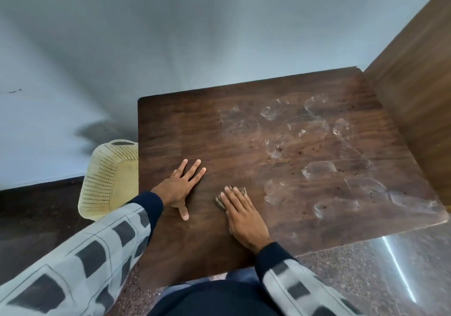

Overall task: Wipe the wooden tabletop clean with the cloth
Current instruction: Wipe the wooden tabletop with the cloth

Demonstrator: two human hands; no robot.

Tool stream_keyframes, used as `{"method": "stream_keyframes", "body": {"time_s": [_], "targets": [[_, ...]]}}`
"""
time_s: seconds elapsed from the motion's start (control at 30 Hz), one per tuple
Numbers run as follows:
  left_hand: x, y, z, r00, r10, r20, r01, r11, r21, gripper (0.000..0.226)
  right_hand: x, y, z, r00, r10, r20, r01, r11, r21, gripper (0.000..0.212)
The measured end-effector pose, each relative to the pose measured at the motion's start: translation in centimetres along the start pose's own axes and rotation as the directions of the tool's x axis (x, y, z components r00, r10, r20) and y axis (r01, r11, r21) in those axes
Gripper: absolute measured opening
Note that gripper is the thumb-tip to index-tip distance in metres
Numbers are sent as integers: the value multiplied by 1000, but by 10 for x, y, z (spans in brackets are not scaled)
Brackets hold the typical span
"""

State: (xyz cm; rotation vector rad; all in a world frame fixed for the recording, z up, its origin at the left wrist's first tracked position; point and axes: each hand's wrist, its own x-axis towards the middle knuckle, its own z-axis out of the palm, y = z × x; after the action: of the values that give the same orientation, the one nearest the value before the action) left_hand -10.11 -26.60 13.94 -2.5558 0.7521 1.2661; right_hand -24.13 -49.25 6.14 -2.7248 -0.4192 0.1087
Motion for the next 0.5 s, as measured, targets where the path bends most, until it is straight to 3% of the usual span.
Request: {"method": "stream_keyframes", "body": {"time_s": [0.1, 0.23, 0.27, 0.3, 0.4, 0.47, 0.5], "targets": [[0, 1, 1, 1000, 4, -6, -4, 1000, -6, 161, -18, 41, -15, 993, -112, 24, 113, 992, -55, 58], [-1, -3, 0, 1000, 13, -8, -13, 1000, -4, 160, 50, 39, -25, 968, 247, -47, -245, 969, 37, 55], [-2, -2, 0, 1000, 16, -8, -16, 1000, -2, 160, 61, 29, -24, 959, 280, -42, -278, 959, 51, 54], [-2, -2, -1, 1000, 16, -5, -16, 1000, 1, 160, 63, 21, -19, 970, 241, -35, -239, 970, 52, 54], [-2, -2, -2, 1000, 10, 9, -10, 1000, -1, 159, 32, 28, -15, 995, -92, 31, 93, 995, -24, 56], [-1, -1, -2, 1000, 5, 19, -5, 1000, -4, 159, 34, 49, -22, 989, -137, 47, 139, 989, -50, 56], [-1, 1, -3, 1000, 3, 28, -3, 1000, 2, 159, 44, 51, -25, 997, -75, 33, 76, 996, -40, 56]]}}
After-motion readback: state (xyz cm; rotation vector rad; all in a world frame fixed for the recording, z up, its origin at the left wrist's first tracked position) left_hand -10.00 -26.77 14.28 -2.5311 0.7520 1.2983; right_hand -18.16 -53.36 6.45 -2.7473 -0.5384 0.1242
